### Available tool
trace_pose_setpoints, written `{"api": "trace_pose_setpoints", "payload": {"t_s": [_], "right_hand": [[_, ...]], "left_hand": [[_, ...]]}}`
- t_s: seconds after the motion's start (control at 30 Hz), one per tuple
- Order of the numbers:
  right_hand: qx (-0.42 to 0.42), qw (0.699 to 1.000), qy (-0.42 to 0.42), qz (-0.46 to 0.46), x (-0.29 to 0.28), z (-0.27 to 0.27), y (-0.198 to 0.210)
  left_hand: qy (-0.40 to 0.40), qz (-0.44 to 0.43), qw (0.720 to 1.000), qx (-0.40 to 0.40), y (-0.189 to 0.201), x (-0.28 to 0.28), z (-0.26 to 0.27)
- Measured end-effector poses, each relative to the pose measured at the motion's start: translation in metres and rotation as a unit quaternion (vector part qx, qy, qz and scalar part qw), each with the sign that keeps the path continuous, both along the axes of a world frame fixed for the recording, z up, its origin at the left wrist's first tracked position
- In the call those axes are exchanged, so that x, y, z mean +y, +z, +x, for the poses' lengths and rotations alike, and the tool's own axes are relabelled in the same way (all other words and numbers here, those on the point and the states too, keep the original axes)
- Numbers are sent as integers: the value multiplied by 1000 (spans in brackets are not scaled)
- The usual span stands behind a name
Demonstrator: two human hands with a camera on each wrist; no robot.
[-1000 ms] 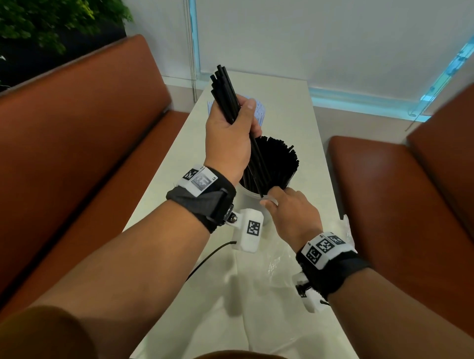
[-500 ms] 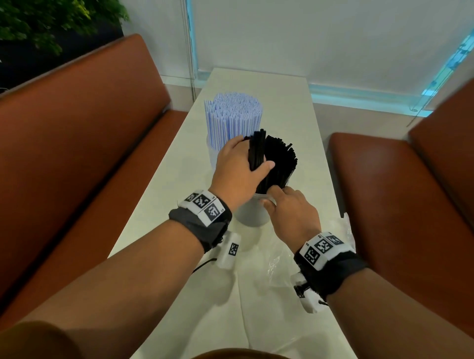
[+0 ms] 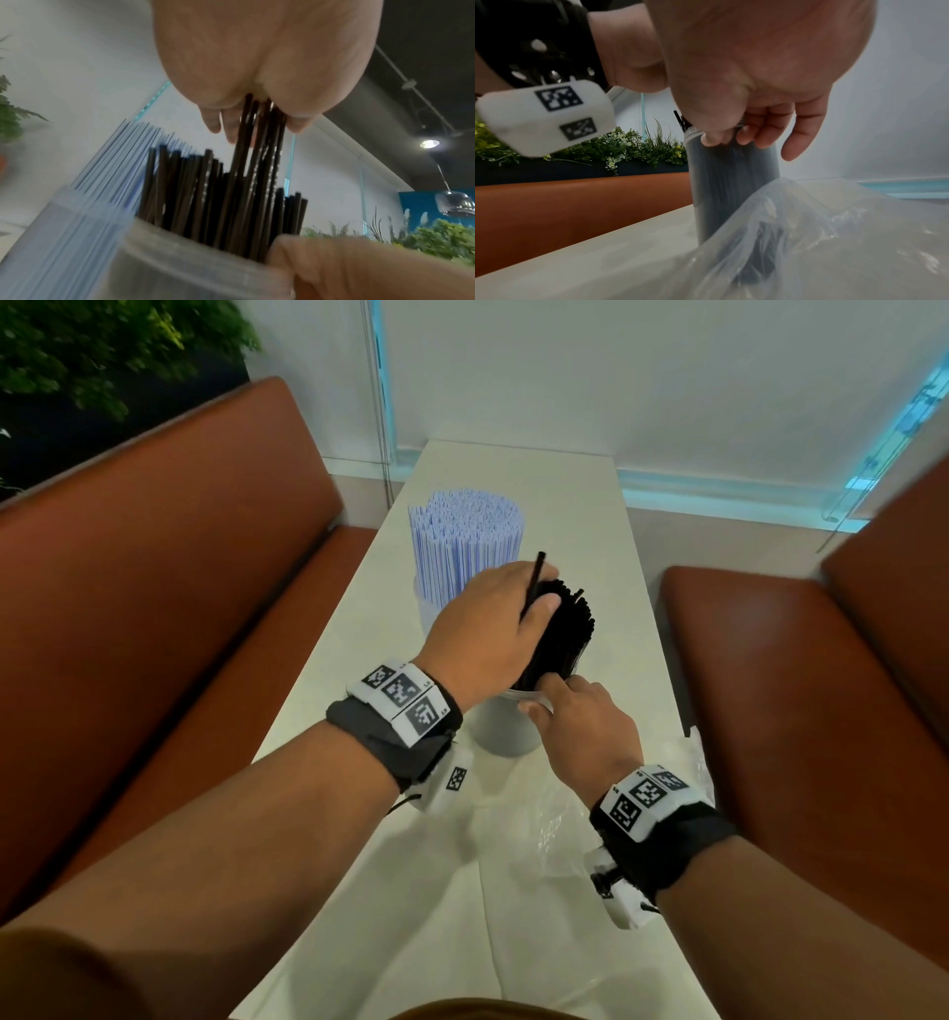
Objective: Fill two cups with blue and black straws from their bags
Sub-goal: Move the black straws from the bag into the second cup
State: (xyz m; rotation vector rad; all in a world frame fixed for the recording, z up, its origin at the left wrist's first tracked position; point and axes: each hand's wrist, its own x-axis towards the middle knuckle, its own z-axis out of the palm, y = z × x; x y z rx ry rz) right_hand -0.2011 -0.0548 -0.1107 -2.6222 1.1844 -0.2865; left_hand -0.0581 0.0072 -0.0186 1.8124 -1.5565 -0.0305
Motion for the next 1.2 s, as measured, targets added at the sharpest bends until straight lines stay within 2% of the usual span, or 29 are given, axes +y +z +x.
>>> {"api": "trace_pose_setpoints", "payload": {"t_s": [0.13, 0.2, 0.27, 0.3, 0.37, 0.43, 0.5, 0.53, 0.67, 0.7, 0.77, 0.83, 0.87, 0.93, 1.0, 1.03, 1.1, 1.13, 1.17, 1.2], "right_hand": [[3, 1000, 5, 2, 0, -1, 0], [6, 1000, 5, 3, 0, -1, 1], [9, 1000, 5, 2, 0, -1, 1], [8, 1000, 5, 2, 0, -1, 1], [6, 1000, 2, 5, 1, -1, 0], [1, 1000, -1, 5, 0, 0, 0], [-3, 1000, 0, 3, 0, -1, -1], [-4, 1000, 3, 0, 0, -1, -2], [1, 1000, 3, 0, -2, 0, -5], [-3, 1000, 2, 2, -2, 1, -6], [-11, 1000, -7, 4, -2, 1, -6], [-5, 1000, -2, -2, -1, 0, -6], [-3, 1000, 0, -2, -1, 0, -6], [-12, 1000, -5, 8, -1, 1, -5], [-20, 1000, -3, 12, -1, 2, -5], [-12, 1000, -2, 7, -1, 1, -5], [22, 1000, 7, -11, -1, 0, -4], [34, 999, 13, -18, 0, 0, -4], [31, 999, 11, -17, -1, 0, -4], [15, 1000, 5, -6, -1, 0, -3]], "left_hand": [[26, -6, 1000, 6, -1, -1, 11], [12, -24, 997, 67, 5, 0, 13], [2, -84, 988, 127, 12, 2, 11], [-2, -114, 987, 117, 13, 3, 10], [-20, -133, 990, 48, 12, 4, 6], [-33, -56, 998, -1, 5, 5, 1], [-19, 26, 999, 2, -4, 5, -1], [-12, 30, 999, 5, -6, 5, 0], [-9, -82, 996, -19, -4, 2, 7], [-22, -76, 996, -41, -4, 1, 5], [-56, 36, 989, -133, -13, 0, -4], [-62, 144, 965, -209, -27, 2, -7], [-62, 138, 968, -198, -28, 2, -4], [-55, 46, 988, -140, -20, 2, 0], [-12, -13, 991, -130, -18, 0, -1], [2, 17, 987, -161, -21, 0, -4], [9, 146, 955, -259, -34, 0, -11], [-4, 175, 948, -264, -37, -1, -9], [-23, 173, 954, -243, -34, -2, -5], [-38, 138, 968, -208, -27, -4, 0]]}}
